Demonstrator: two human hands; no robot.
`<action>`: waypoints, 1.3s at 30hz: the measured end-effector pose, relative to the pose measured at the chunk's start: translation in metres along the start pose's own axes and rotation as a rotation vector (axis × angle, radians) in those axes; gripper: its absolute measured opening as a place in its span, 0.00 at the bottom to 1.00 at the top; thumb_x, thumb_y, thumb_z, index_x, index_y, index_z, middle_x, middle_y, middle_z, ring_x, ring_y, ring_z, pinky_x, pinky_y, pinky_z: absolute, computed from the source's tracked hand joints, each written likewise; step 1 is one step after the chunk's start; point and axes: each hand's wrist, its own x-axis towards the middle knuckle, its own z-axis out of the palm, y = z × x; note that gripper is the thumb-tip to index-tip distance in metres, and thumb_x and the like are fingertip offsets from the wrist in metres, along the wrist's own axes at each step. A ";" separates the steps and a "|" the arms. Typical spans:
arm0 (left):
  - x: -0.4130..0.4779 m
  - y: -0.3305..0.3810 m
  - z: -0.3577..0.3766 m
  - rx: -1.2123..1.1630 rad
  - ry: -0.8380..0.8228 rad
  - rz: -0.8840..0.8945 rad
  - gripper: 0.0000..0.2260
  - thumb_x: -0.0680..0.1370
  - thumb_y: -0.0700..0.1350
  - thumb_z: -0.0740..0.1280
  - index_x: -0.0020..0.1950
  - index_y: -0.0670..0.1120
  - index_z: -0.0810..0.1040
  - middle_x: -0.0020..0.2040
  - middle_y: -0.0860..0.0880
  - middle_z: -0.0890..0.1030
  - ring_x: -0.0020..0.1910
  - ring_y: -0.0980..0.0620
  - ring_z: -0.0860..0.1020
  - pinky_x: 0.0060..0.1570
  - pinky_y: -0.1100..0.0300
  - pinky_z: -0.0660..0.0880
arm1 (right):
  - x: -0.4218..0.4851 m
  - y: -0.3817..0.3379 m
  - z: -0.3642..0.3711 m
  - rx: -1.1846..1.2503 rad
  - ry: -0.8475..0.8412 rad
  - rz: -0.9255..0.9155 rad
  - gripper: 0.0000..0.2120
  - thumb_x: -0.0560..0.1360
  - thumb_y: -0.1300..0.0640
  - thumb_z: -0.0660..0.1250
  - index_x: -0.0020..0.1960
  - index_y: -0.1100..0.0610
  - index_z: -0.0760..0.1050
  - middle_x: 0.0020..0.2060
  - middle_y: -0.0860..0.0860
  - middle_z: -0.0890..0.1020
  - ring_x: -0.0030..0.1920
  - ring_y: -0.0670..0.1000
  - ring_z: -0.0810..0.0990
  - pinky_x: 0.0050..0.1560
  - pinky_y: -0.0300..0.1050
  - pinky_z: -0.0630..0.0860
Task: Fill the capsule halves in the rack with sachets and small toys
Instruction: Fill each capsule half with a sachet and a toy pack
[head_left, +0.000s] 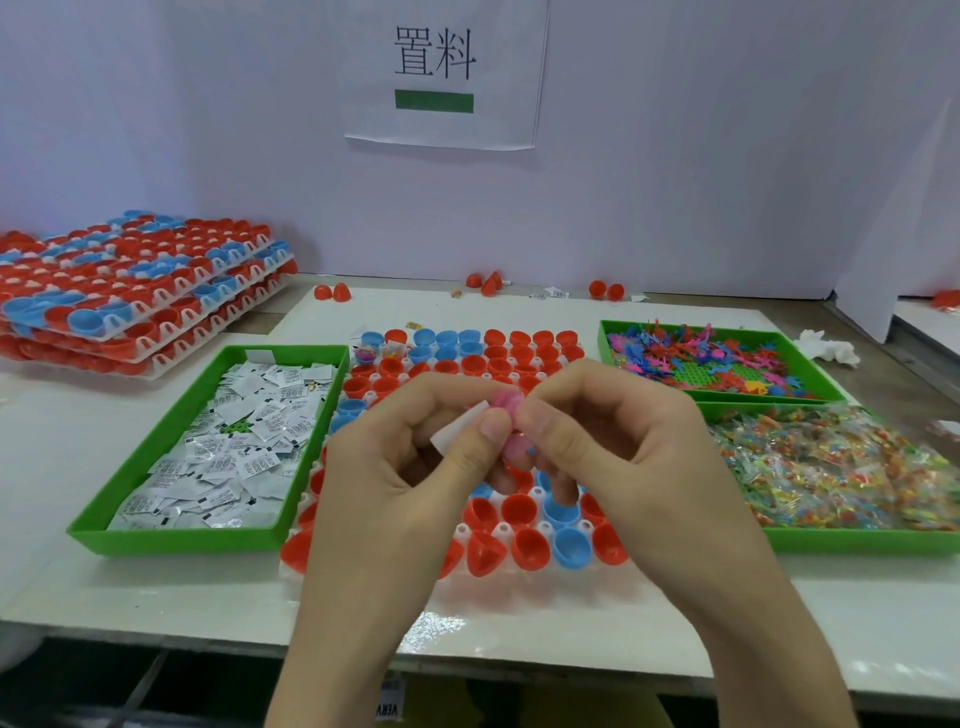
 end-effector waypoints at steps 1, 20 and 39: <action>0.000 -0.001 -0.001 -0.024 -0.004 -0.018 0.04 0.74 0.50 0.72 0.48 0.54 0.85 0.36 0.48 0.84 0.33 0.53 0.82 0.37 0.66 0.78 | 0.000 0.000 -0.001 -0.009 -0.001 -0.013 0.09 0.72 0.51 0.69 0.43 0.57 0.81 0.32 0.48 0.82 0.30 0.43 0.78 0.32 0.36 0.76; -0.001 0.003 0.002 -1.023 -0.460 -0.440 0.07 0.79 0.40 0.68 0.55 0.40 0.80 0.35 0.46 0.82 0.31 0.57 0.79 0.40 0.64 0.78 | -0.004 0.009 -0.014 0.230 -0.186 -0.125 0.16 0.76 0.51 0.70 0.44 0.65 0.75 0.32 0.57 0.78 0.29 0.56 0.75 0.33 0.38 0.74; -0.003 0.010 0.004 -0.309 0.070 -0.196 0.12 0.76 0.44 0.67 0.56 0.53 0.85 0.38 0.51 0.85 0.41 0.55 0.84 0.44 0.65 0.80 | -0.003 0.007 -0.013 0.219 -0.056 -0.166 0.09 0.77 0.53 0.65 0.39 0.54 0.77 0.30 0.47 0.76 0.28 0.45 0.72 0.30 0.35 0.71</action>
